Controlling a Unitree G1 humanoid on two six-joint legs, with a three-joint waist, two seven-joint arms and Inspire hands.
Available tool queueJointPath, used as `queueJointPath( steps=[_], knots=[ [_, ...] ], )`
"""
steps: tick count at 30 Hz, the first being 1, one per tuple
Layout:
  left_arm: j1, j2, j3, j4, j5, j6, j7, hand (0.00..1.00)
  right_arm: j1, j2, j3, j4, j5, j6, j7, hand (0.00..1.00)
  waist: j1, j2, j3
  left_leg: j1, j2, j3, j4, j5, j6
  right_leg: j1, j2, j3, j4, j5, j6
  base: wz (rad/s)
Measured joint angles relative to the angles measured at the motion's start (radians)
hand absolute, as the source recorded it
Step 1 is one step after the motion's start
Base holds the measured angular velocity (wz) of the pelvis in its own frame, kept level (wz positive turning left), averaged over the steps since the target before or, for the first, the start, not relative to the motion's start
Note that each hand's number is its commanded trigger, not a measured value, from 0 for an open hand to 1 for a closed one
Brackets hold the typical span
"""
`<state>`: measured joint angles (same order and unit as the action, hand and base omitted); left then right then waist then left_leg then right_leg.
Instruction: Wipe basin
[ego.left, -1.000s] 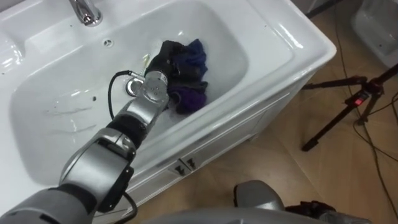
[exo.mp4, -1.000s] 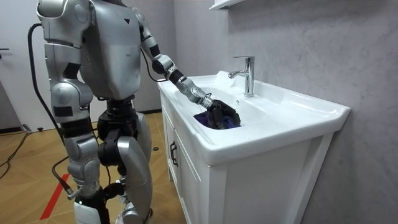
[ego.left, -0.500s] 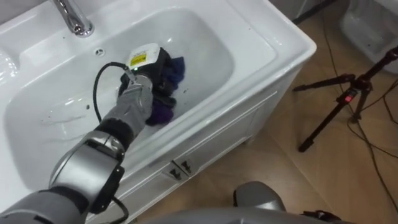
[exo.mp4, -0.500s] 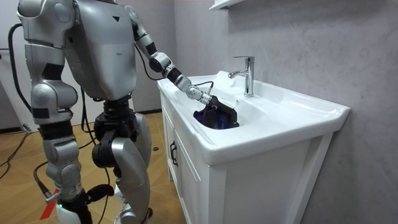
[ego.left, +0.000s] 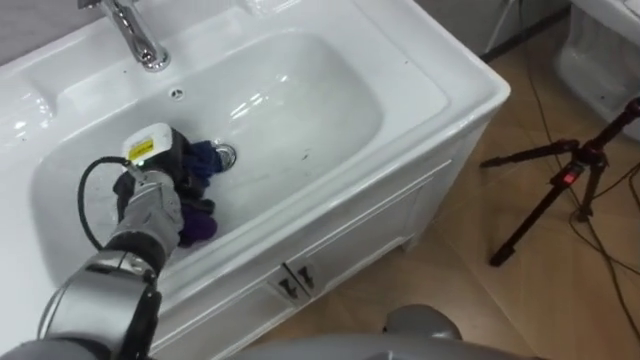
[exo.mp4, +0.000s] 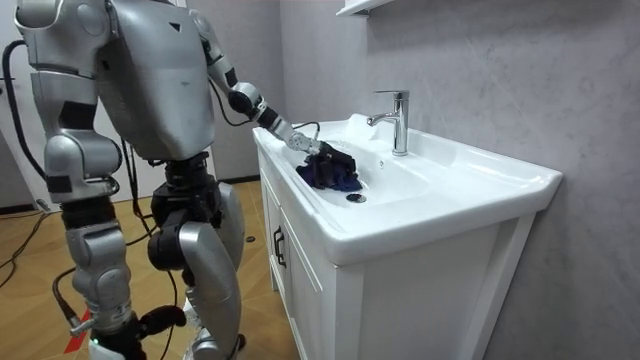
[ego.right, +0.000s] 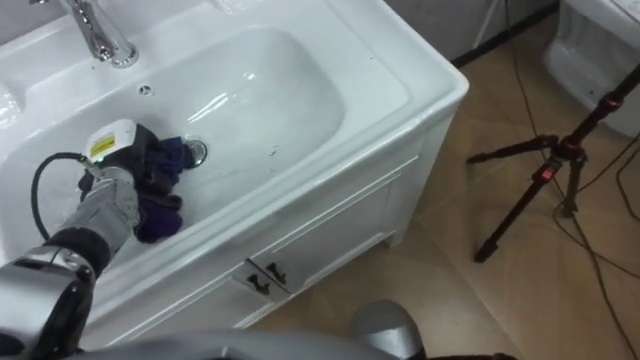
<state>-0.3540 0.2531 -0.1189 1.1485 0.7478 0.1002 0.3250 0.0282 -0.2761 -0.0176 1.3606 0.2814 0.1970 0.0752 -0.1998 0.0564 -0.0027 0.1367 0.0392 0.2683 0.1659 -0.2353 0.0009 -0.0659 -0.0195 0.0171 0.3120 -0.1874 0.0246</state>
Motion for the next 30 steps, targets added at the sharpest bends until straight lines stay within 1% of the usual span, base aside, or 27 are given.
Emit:
queueJointPath(
  steps=[2,3,5,7,10,11,13,15,16,18,20,22,24,26,28,30],
  knots=[
    [0.013,0.003,0.012,-0.001,0.001,-0.001,0.007,1.0,0.0,0.001,-0.006,0.0,0.001,-0.002,0.004,0.0,0.018,-0.004,-0.0033,0.012,0.004,-0.003,-0.001,0.001,-0.003,0.016,0.004,-0.001,-0.009,0.003,-0.003,0.06],
    [0.026,0.003,0.029,-0.005,0.001,-0.001,0.015,1.0,-0.001,0.0,-0.006,-0.004,-0.001,-0.007,0.004,0.0,0.018,-0.005,-0.005,0.015,0.006,-0.009,0.0,0.002,-0.004,0.027,0.004,-0.008,-0.017,0.004,-0.005,0.13],
    [0.029,0.005,0.045,-0.01,0.001,-0.001,0.017,1.0,-0.004,0.001,-0.006,-0.007,-0.003,-0.012,0.009,0.0,0.023,-0.005,-0.0051,0.013,0.007,-0.017,-0.002,0.004,-0.008,0.031,0.004,-0.019,-0.022,0.005,-0.006,0.17],
    [0.028,0.005,0.048,-0.01,0.001,-0.003,0.017,1.0,-0.005,0.002,-0.01,-0.007,-0.003,-0.013,0.011,0.0,0.043,-0.005,-0.0054,0.014,0.01,-0.022,-0.003,0.006,-0.011,0.033,0.005,-0.021,-0.027,0.01,-0.009,0.03],
    [0.029,0.005,0.083,-0.01,0.003,-0.014,0.018,1.0,-0.005,0.013,-0.027,-0.009,-0.002,-0.024,0.009,0.0,0.059,-0.004,-0.006,0.015,0.019,-0.026,-0.005,0.009,-0.016,0.049,0.014,-0.028,-0.058,0.028,-0.015,-0.01],
    [0.029,0.005,0.087,-0.01,0.004,-0.018,0.02,1.0,-0.005,0.015,-0.026,-0.01,-0.001,-0.024,0.009,0.0,0.069,-0.003,-0.0073,0.014,0.021,-0.026,-0.006,0.01,-0.017,0.049,0.017,-0.028,-0.063,0.031,-0.017,-0.05],
    [0.032,0.005,0.1,-0.009,0.01,-0.021,0.02,1.0,-0.004,0.015,-0.026,-0.011,-0.001,-0.025,0.009,0.0,0.078,-0.001,-0.0086,0.016,0.025,-0.027,-0.007,0.012,-0.02,0.054,0.02,-0.029,-0.069,0.033,-0.02,0.0],
    [0.032,0.005,0.115,-0.01,0.009,-0.021,0.019,1.0,-0.004,0.015,-0.026,-0.011,-0.003,-0.026,0.008,0.0,0.094,0.003,-0.0111,0.014,0.03,-0.031,-0.007,0.014,-0.023,0.056,0.021,-0.044,-0.077,0.038,-0.026,0.0],
    [0.032,0.006,0.115,-0.01,0.009,-0.021,0.019,1.0,-0.004,0.015,-0.026,-0.01,-0.003,-0.028,0.008,0.0,0.095,0.005,-0.012,0.014,0.031,-0.032,-0.007,0.014,-0.023,0.058,0.022,-0.047,-0.079,0.038,-0.027,0.06],
    [0.041,0.009,0.116,-0.009,0.01,-0.024,0.019,1.0,-0.005,0.013,-0.026,-0.003,-0.013,-0.034,0.007,0.0,0.103,0.012,-0.0163,0.016,0.037,-0.032,-0.005,0.016,-0.027,0.07,0.028,-0.048,-0.091,0.042,-0.032,0.03],
    [0.051,0.018,0.118,-0.012,0.011,-0.035,0.02,1.0,-0.005,0.013,-0.027,-0.003,-0.013,-0.034,-0.002,0.0,0.108,0.02,-0.0164,0.017,0.04,-0.038,-0.004,0.016,-0.028,0.076,0.032,-0.049,-0.093,0.044,-0.035,0.02],
    [0.064,0.025,0.118,-0.027,0.011,-0.037,0.017,1.0,-0.005,0.014,-0.027,-0.003,-0.012,-0.034,-0.01,0.0,0.109,0.027,-0.016,0.021,0.042,-0.056,-0.004,0.018,-0.03,0.083,0.035,-0.051,-0.095,0.043,-0.037,0.06],
    [0.087,0.033,0.123,-0.062,0.021,-0.037,0.013,1.0,-0.004,0.014,-0.04,-0.006,-0.005,-0.035,-0.009,0.0,0.114,0.033,-0.0158,0.028,0.046,-0.064,-0.005,0.019,-0.032,0.098,0.039,-0.055,-0.108,0.044,-0.042,0.05],
    [0.099,0.034,0.139,-0.092,0.054,-0.038,0.003,1.0,-0.005,0.014,-0.05,-0.007,-0.004,-0.035,-0.009,0.0,0.122,0.034,-0.0155,0.029,0.048,-0.064,-0.005,0.02,-0.034,0.102,0.039,-0.061,-0.11,0.043,-0.044,0.08],
    [0.116,0.035,0.149,-0.126,0.066,-0.038,-0.011,1.0,-0.007,0.013,-0.056,-0.007,0.002,-0.046,-0.008,0.0,0.122,0.034,-0.0153,0.028,0.05,-0.066,-0.006,0.021,-0.035,0.103,0.039,-0.071,-0.113,0.042,-0.046,0.1],
    [0.141,0.035,0.15,-0.175,0.072,-0.038,-0.02,1.0,-0.007,0.014,-0.065,-0.007,0.025,-0.056,-0.007,0.0,0.121,0.038,-0.0165,0.021,0.051,-0.08,-0.006,0.021,-0.035,0.106,0.039,-0.081,-0.125,0.044,-0.048,0.12]
  ],
)
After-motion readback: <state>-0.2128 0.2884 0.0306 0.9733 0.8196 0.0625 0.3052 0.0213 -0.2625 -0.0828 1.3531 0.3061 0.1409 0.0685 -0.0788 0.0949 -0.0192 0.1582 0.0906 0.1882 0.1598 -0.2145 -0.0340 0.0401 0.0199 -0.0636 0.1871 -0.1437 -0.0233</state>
